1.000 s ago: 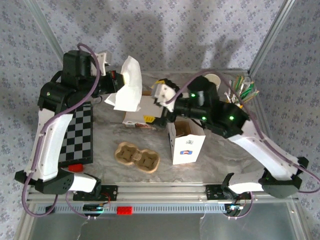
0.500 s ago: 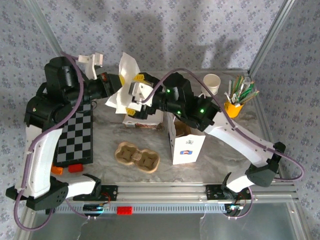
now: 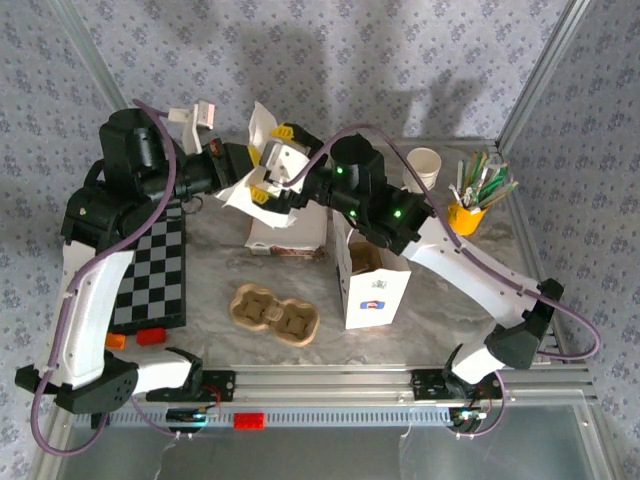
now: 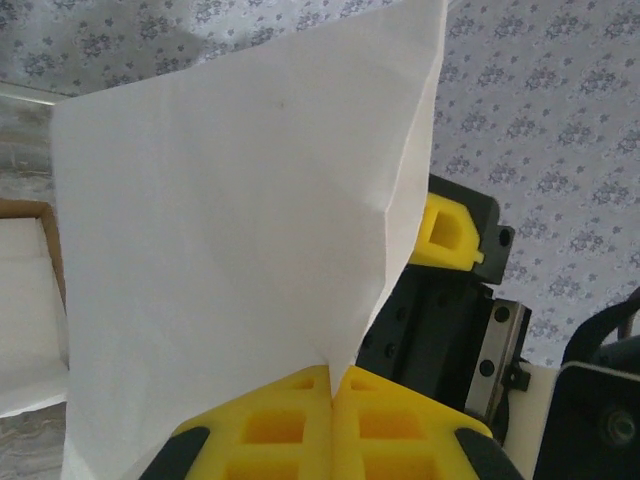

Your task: Pack the takeout coffee

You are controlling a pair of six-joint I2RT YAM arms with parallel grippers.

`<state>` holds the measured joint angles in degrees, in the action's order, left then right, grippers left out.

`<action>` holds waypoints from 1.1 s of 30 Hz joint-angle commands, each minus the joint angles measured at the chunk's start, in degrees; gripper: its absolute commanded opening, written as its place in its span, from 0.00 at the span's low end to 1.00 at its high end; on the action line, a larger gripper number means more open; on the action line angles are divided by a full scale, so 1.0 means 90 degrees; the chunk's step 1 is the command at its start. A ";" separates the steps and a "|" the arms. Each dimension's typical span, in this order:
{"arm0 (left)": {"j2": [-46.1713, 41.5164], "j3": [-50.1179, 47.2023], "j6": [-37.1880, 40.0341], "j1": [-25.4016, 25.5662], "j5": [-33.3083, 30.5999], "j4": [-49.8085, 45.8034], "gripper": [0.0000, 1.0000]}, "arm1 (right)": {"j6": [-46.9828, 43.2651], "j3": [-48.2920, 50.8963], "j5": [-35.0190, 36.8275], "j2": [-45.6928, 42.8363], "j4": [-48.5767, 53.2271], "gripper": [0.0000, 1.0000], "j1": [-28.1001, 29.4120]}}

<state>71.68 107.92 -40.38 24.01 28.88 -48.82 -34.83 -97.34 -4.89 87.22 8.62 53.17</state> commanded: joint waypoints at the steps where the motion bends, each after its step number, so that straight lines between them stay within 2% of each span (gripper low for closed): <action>1: -0.0035 0.0086 -0.0109 0.0037 0.0103 0.0303 0.00 | 0.0041 -0.0078 -0.0353 0.0044 -0.0063 0.83 -0.0014; 3: 0.0017 0.0203 -0.0081 0.0037 0.0033 0.0235 0.00 | 0.0136 -0.0247 -0.0515 0.0082 0.0247 0.67 -0.0058; 5: 0.0046 0.0261 -0.0085 0.0064 0.0057 0.0256 0.00 | 0.0163 -0.0343 -0.0610 0.0123 0.0474 0.57 -0.0054; 9: 0.0106 0.0352 -0.0047 0.0124 0.0019 0.0200 0.00 | 0.0244 -0.0499 -0.0403 0.0144 0.0690 0.28 0.0007; 14: 0.0187 0.0652 0.0102 0.0145 -0.0101 0.0039 0.00 | 0.0687 -0.0728 -0.0328 0.0089 0.0953 0.04 0.0071; 15: 0.0189 0.0691 0.0136 0.0145 -0.0154 0.0034 0.03 | 0.0881 -0.0812 -0.0259 0.0078 0.1025 0.00 0.0096; 18: 0.0180 0.0912 0.0347 0.0145 -0.0272 -0.0143 0.24 | 0.1482 -0.1143 0.0235 0.0047 0.1277 0.00 0.0125; 23: -0.0119 0.1003 0.0712 0.0140 -0.0752 -0.0455 0.43 | 0.2505 -0.1862 0.0886 -0.0192 0.2097 0.00 0.0069; 28: -0.0652 0.0465 0.0826 0.0141 -0.1107 -0.0411 0.53 | 0.3389 -0.2090 0.1559 -0.0697 0.2626 0.00 0.0069; 33: -0.1022 -0.0611 0.0706 0.0188 -0.1255 -0.0242 0.57 | 0.3901 -0.2099 0.2690 -0.1266 0.3206 0.00 0.0051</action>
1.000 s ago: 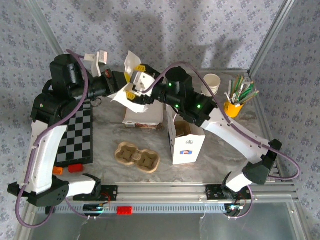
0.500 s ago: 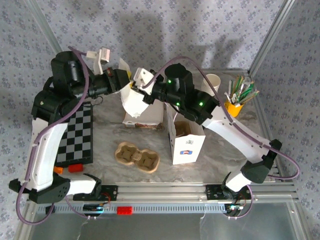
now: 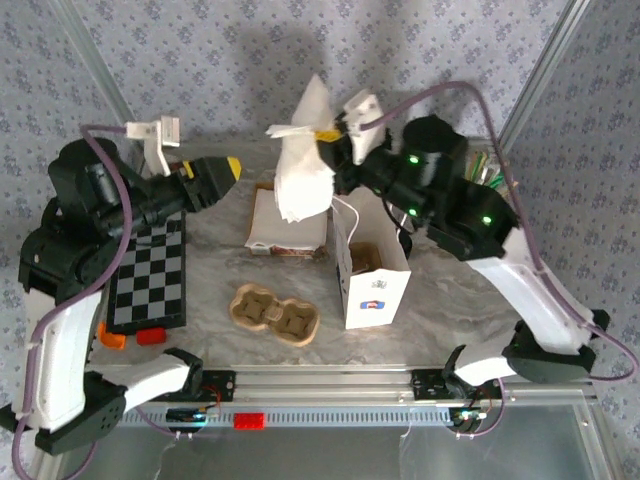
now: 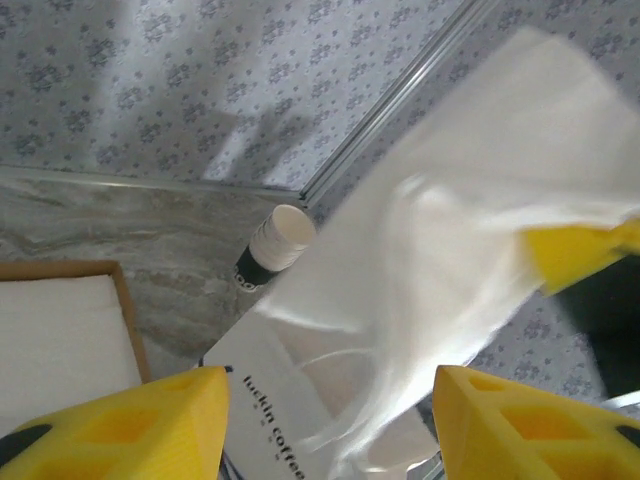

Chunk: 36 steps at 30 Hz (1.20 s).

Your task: Pack the takeout coffee

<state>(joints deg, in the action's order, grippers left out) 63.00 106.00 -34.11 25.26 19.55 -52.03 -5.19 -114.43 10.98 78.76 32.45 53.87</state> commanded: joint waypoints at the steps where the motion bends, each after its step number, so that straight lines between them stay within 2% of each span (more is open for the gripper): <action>1: -0.0098 -0.0573 -0.0023 0.0070 -0.0199 0.0171 0.57 | 0.0672 -0.0196 0.1091 -0.0392 0.0681 0.00 -0.0029; 5: -0.0212 -0.1120 -0.0097 0.0185 -0.0227 0.0371 0.57 | 0.1199 -0.0171 0.1370 -0.0639 0.1120 0.00 -0.0125; 8: -0.0229 -0.1386 -0.0153 0.0272 -0.0380 0.0410 0.56 | 0.1372 -0.0131 0.1113 -0.0874 0.1052 0.00 -0.0154; 14: -0.0101 -0.1988 -0.0527 0.0790 -0.0604 0.1027 0.57 | 0.1291 -0.0167 0.1852 -0.0697 0.1396 0.00 -0.0259; 16: 0.0035 -0.2194 -0.0724 0.1082 -0.0737 0.1364 0.60 | 0.1321 -0.0176 0.1911 -0.0578 0.1444 0.00 -0.0310; 18: 0.0247 -0.2284 -0.0927 0.1391 -0.0889 0.1711 0.68 | 0.1471 -0.0176 0.1780 -0.0534 0.1500 0.00 -0.0395; 21: 0.0591 -0.2410 -0.1175 0.1797 -0.1186 0.2211 0.73 | 0.2057 -0.0005 0.1459 -0.0632 0.1705 0.00 -0.0763; 23: 0.0808 -0.2490 -0.1441 0.1917 -0.1264 0.2443 0.76 | 0.2397 0.0291 0.1207 -0.0797 0.1697 0.00 -0.1008; 29: 0.1220 -0.2450 -0.1759 0.2156 -0.1603 0.2808 0.89 | 0.2719 0.0660 0.1320 -0.0990 0.1965 0.00 -0.1105; 36: 0.1538 -0.2531 -0.1892 0.2160 -0.1758 0.2936 0.89 | 0.2750 0.0788 0.1206 -0.1147 0.2181 0.00 -0.1150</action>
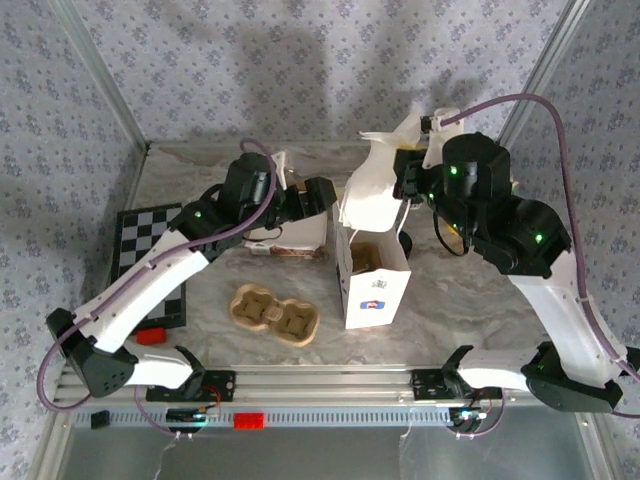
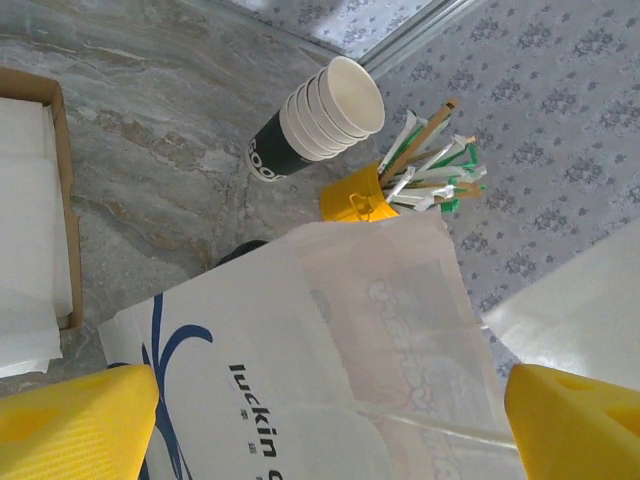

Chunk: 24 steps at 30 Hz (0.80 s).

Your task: Pack the takeout coffee

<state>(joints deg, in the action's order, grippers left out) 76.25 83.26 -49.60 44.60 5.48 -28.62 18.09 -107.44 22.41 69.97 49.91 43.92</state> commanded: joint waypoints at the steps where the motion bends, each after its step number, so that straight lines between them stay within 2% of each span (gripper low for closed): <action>1: 0.0108 0.0007 -0.0189 0.0002 -0.0145 0.0367 0.89 | 0.0145 0.0102 -0.0213 -0.0286 0.0163 0.00 -0.0106; 10: 0.0732 0.0336 -0.0233 0.0029 0.0266 0.0407 0.86 | 0.0199 0.0370 -0.0778 -0.0643 0.0185 0.00 -0.0281; 16: 0.1091 0.0653 0.0034 -0.0027 0.0077 -0.0332 0.77 | -0.0018 0.0295 -0.0811 -0.0694 0.0369 0.00 -0.0369; 20: 0.1130 0.0589 0.0075 -0.0060 0.0225 -0.0232 0.71 | -0.0079 0.0371 -0.0923 -0.0840 0.0321 0.00 -0.0455; 24: 0.1105 0.0729 0.0281 -0.0106 0.0115 -0.0582 0.64 | -0.0138 0.0270 -0.0947 -0.0841 0.0476 0.00 -0.0572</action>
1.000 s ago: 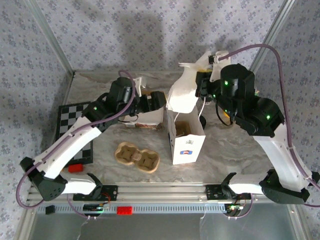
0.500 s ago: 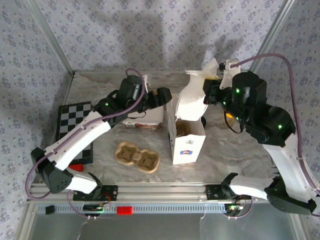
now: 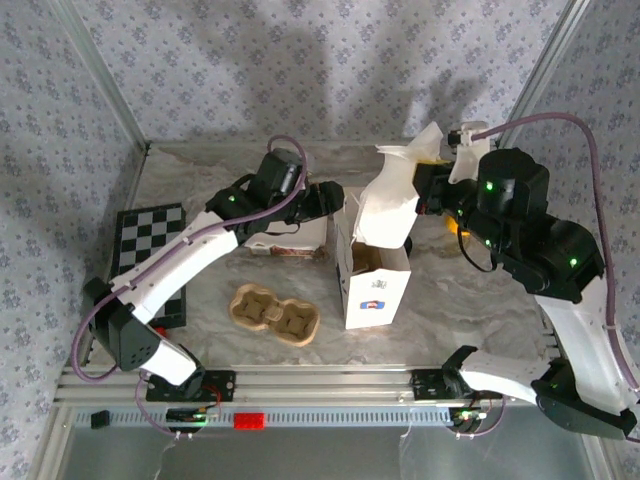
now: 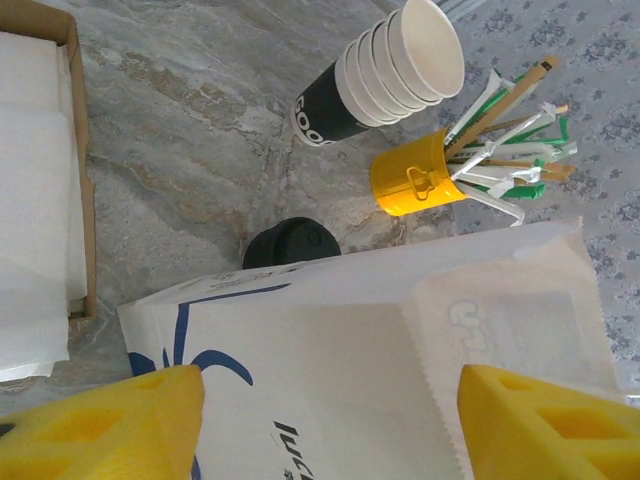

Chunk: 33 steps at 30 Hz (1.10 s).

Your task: Pack the takeout coffee

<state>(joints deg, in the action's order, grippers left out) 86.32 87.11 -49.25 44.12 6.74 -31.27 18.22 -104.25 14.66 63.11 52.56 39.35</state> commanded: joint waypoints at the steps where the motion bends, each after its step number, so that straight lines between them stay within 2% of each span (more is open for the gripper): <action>1: -0.0039 0.0284 0.0291 -0.0082 -0.0046 -0.0359 0.61 | -0.0168 -0.0121 -0.0094 -0.0079 0.0226 0.00 -0.0083; 6: -0.0087 0.0155 0.0456 -0.0235 0.0304 -0.0397 0.42 | -0.0260 -0.0181 -0.0222 -0.0019 0.0361 0.00 -0.0120; 10: -0.0048 0.0166 0.0559 -0.0253 0.0634 -0.0237 0.31 | -0.0352 -0.0245 -0.0252 0.0115 0.0480 0.00 -0.0119; 12: -0.0013 0.0162 0.0553 -0.0251 0.0740 -0.0120 0.29 | -0.0415 -0.0298 -0.0390 0.0237 0.0295 0.00 -0.0121; 14: 0.0055 0.0253 0.0551 -0.0293 0.0823 -0.0158 0.23 | -0.0453 -0.0612 -0.0498 0.0457 0.0740 0.00 -0.0120; 21: 0.0148 0.0431 0.0670 -0.0307 0.1126 -0.0125 0.12 | -0.0512 -0.0577 -0.0179 0.0219 0.0724 0.00 -0.0295; 26: 0.0165 0.0462 0.0698 -0.0302 0.1201 -0.0131 0.07 | -0.0496 -0.0575 -0.0854 0.0300 0.0625 0.00 -0.0378; 33: 0.0166 0.0476 0.0586 -0.0291 0.1310 -0.0032 0.05 | -0.0384 -0.0325 -0.0974 0.0469 0.0309 0.00 -0.0296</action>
<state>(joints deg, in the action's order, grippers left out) 87.66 89.21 -44.01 41.58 16.69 -32.82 14.57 -108.07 7.25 67.26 57.04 36.25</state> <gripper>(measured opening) 0.059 0.056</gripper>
